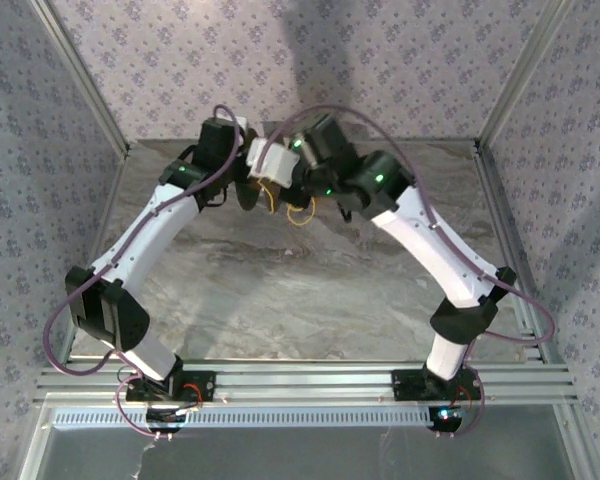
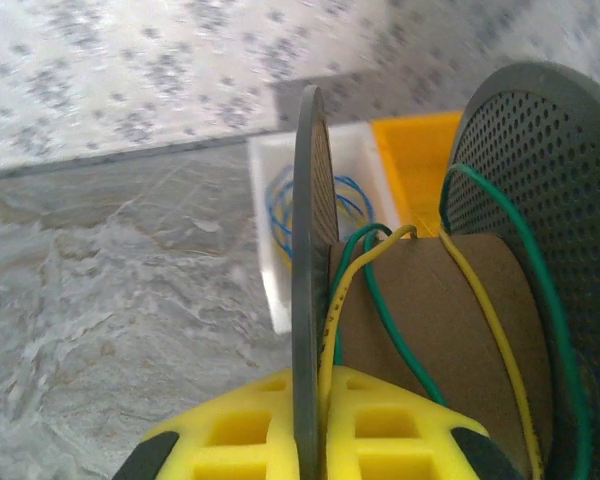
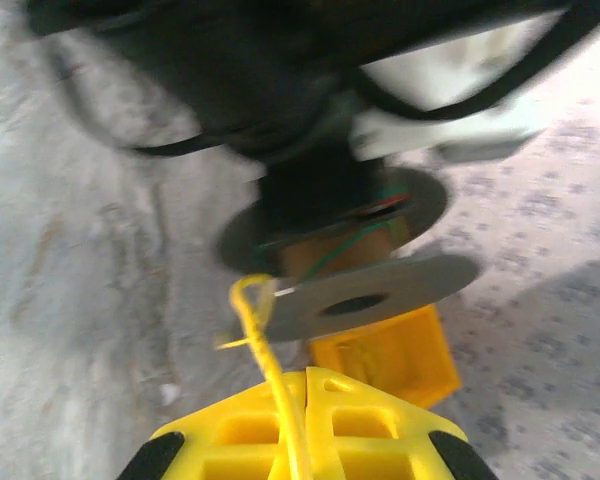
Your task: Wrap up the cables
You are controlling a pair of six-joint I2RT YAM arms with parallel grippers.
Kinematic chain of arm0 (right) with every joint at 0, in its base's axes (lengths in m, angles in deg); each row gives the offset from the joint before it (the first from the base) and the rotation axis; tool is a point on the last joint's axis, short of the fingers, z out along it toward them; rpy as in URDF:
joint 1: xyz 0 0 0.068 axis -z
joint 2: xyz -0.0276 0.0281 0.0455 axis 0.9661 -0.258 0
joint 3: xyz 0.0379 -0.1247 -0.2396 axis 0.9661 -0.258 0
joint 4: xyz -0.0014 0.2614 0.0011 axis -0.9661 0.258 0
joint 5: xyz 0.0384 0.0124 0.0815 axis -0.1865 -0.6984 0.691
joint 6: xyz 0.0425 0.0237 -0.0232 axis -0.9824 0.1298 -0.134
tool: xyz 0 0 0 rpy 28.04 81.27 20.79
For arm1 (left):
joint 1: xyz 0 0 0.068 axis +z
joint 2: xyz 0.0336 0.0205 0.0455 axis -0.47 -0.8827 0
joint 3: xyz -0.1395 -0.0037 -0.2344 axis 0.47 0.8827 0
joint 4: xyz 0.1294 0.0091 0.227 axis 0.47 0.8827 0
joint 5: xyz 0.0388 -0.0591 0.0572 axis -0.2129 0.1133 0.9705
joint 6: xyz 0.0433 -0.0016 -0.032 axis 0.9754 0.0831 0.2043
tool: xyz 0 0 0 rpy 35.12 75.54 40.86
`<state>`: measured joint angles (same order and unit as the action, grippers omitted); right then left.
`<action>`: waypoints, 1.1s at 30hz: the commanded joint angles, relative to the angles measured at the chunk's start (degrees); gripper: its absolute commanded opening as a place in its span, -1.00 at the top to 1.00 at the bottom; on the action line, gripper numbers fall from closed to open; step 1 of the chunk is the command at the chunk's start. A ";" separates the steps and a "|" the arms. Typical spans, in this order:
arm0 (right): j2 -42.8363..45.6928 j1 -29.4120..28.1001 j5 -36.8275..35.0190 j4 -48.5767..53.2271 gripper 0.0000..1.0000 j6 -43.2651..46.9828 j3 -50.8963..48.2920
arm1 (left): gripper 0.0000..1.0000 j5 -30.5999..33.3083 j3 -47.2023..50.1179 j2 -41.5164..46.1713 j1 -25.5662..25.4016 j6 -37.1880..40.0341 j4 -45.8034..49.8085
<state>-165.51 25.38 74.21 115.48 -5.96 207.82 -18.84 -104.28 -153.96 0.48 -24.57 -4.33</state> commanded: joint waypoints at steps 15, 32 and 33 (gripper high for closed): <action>-8.44 20.79 5.85 -3.11 1.00 0.87 17.17 | 1.00 3.30 4.56 3.37 -9.78 20.31 15.61; -15.87 32.76 6.80 -1.74 1.00 -5.18 1.44 | 1.00 -34.70 9.63 31.49 -0.74 24.40 0.87; -15.24 32.06 7.94 -2.28 1.00 -5.60 -0.62 | 1.00 -37.72 9.80 31.99 1.50 21.45 -2.85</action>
<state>-181.31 54.32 89.36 120.29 -7.64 210.86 -41.05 -93.29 -127.08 -1.60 0.50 -3.45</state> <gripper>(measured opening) 0.067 0.089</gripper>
